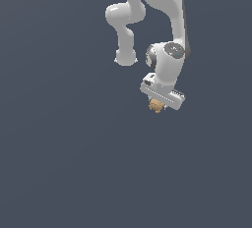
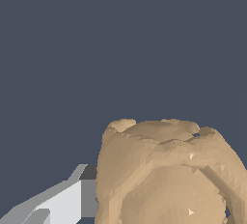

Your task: Pick up the object and move it to a goal position.

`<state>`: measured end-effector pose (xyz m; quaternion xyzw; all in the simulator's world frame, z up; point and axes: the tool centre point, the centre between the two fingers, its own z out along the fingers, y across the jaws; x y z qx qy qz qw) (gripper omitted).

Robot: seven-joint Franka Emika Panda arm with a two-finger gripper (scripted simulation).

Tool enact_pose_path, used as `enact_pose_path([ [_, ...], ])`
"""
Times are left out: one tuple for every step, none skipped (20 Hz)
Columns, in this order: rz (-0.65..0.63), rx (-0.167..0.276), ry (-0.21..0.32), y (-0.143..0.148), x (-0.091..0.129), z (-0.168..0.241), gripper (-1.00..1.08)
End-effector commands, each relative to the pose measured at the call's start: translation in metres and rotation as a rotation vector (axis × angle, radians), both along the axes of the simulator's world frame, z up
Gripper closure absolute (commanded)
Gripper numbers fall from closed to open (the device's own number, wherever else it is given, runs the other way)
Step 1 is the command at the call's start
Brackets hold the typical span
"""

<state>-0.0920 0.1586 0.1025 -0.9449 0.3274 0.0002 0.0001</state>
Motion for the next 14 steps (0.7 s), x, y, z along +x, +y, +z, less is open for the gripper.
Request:
enact_pose_path([
  [-0.001, 0.0, 0.0, 0.012, -0.013, 0.005, 1.08],
  [-0.001, 0.0, 0.0, 0.015, -0.017, 0.007, 1.08],
  [-0.001, 0.0, 0.0, 0.019, -0.02, 0.009, 1.08],
  [-0.001, 0.0, 0.0, 0.022, -0.024, 0.01, 1.08],
  [-0.001, -0.001, -0.001, 0.025, -0.026, 0.011, 1.08],
  [-0.001, -0.001, -0.001, 0.027, -0.028, 0.012, 1.08],
  [-0.001, -0.001, -0.001, 0.028, -0.03, 0.013, 1.08],
  [-0.001, -0.001, -0.001, 0.03, -0.031, 0.014, 1.08],
  [-0.001, -0.001, -0.001, 0.03, -0.032, 0.014, 1.08],
  [-0.001, -0.001, -0.001, 0.031, -0.032, 0.014, 1.08],
  [-0.001, -0.001, -0.001, 0.031, -0.031, 0.014, 1.08],
  [-0.001, -0.001, -0.001, 0.03, -0.031, 0.014, 1.08],
  [-0.001, -0.001, -0.001, 0.03, -0.03, 0.014, 1.08],
  [-0.001, -0.001, -0.001, 0.03, -0.03, 0.014, 1.08],
])
